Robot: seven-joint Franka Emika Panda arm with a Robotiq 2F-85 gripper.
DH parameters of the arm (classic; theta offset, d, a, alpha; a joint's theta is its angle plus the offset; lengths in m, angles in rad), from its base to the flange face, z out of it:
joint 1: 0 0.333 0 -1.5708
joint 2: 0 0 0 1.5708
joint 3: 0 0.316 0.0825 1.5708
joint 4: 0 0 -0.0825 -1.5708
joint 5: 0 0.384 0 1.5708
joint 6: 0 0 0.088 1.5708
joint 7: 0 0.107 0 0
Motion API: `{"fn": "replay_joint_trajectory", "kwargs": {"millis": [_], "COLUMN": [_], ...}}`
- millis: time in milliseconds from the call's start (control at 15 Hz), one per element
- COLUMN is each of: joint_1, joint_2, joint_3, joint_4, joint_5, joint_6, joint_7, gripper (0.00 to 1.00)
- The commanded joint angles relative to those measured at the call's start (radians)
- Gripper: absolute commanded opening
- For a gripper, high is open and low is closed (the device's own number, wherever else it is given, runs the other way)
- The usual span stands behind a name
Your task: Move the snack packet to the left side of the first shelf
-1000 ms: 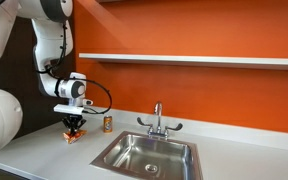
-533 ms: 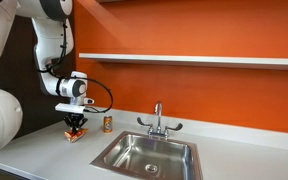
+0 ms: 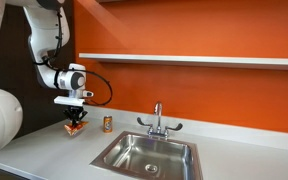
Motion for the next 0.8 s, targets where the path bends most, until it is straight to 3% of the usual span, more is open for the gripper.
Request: {"fn": "replay_joint_trajectory", "kwargs": {"millis": [0,733], "joint_1": [0.012,0.017], "joint_2": [-0.121,-0.463], "joint_3": [0.005,0.032], "joint_4": [-0.071,-0.264], "joint_5": [-0.034,-0.047], "joint_6": [-0.05,-0.197], "joint_7": [0.052,0.203], "gripper": [0.02,0.02]}}
